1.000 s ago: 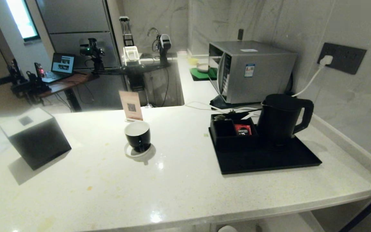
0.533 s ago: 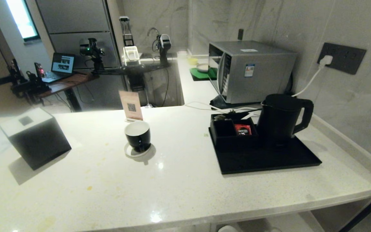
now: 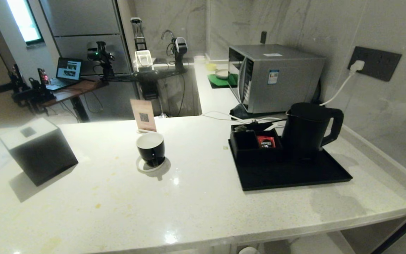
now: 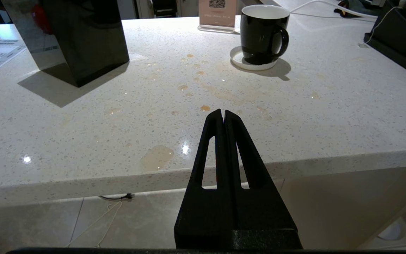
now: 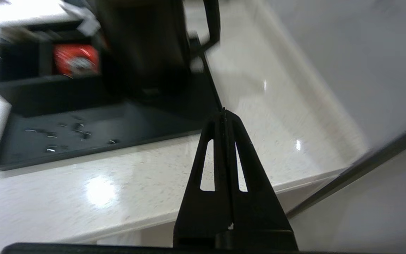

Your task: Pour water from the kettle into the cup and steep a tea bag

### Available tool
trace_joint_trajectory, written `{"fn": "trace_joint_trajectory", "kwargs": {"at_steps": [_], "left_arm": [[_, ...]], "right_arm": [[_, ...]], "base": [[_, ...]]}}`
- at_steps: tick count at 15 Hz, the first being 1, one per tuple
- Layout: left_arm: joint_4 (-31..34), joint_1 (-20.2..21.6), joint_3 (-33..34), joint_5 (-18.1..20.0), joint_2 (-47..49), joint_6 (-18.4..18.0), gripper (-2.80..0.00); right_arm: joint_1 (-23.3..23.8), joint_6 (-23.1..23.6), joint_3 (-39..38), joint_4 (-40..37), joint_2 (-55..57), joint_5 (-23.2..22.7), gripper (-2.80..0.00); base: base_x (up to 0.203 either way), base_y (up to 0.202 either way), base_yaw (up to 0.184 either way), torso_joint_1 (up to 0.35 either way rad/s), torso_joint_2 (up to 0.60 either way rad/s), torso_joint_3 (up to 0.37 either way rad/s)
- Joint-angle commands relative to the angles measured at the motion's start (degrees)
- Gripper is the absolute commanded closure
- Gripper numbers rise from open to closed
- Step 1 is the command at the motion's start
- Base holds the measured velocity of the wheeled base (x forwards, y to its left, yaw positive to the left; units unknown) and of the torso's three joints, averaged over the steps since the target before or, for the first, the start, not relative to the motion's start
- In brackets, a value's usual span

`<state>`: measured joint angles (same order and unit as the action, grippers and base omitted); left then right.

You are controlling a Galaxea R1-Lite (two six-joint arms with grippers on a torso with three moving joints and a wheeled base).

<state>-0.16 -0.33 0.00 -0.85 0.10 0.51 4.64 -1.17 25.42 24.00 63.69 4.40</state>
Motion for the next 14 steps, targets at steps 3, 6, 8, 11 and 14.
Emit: {"fn": "trace_joint_trajectory", "kwargs": {"at_steps": [3,6,8,11,14], "left_arm": [[0.0,0.0,0.0,0.0,0.1,0.0,0.00],[0.0,0.0,0.0,0.0,0.1,0.0,0.00],[0.0,0.0,0.0,0.0,0.1,0.0,0.00],[0.0,0.0,0.0,0.0,0.1,0.0,0.00],[0.0,0.0,0.0,0.0,0.1,0.0,0.00]], "right_arm": [[1.3,-1.8,-1.5,14.0,22.1,-0.2,0.00],[1.5,-2.1,-0.5,27.0,31.9,-0.3,0.00],[1.5,-2.0,2.7,32.2,36.5,-0.2,-2.80],[2.1,-1.2,6.6,36.7,41.0,-0.1,-2.80],[2.7,-0.9,8.0,39.3,43.9,-0.2,-2.80]], "base": [[0.000,0.000,0.000,0.000,0.00,0.000],[0.000,0.000,0.000,0.000,0.00,0.000],[0.000,0.000,0.000,0.000,0.00,0.000],[0.000,0.000,0.000,0.000,0.00,0.000],[0.000,0.000,0.000,0.000,0.00,0.000]]}}
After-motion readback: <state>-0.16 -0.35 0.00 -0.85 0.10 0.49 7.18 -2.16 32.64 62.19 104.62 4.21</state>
